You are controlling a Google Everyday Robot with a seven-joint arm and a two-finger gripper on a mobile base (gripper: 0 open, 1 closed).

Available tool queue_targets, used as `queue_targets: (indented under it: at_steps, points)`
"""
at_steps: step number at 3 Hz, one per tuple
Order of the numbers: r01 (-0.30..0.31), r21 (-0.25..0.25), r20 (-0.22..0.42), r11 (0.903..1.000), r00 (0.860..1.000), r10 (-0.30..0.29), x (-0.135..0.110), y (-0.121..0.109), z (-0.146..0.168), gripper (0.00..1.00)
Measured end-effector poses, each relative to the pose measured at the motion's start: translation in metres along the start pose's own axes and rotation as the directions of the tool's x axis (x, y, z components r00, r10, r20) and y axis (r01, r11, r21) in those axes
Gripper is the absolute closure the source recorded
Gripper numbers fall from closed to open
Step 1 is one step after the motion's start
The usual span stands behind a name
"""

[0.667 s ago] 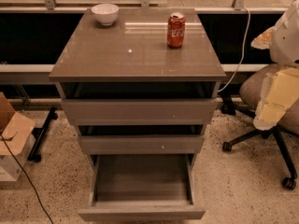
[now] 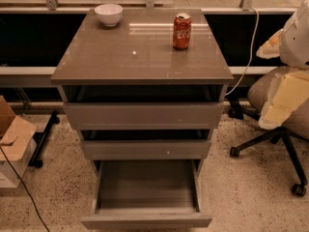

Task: Close bottom drawer

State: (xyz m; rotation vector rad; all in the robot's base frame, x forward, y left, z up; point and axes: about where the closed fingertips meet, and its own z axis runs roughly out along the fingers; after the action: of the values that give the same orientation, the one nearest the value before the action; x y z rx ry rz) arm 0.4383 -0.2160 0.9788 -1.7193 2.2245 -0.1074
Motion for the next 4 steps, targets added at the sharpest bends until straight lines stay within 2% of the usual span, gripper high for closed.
queue_targets:
  at_steps: [1,3,4]
  points:
    - [0.007,-0.022,0.012,0.9997,1.0,-0.006,0.0,0.004,0.015,0.39]
    - [0.01,-0.101,0.067,0.9948,0.998,-0.003,0.011,0.015,0.073,0.86]
    - [0.037,-0.111,0.051,0.9931,0.998,-0.032,0.016,0.023,0.113,1.0]
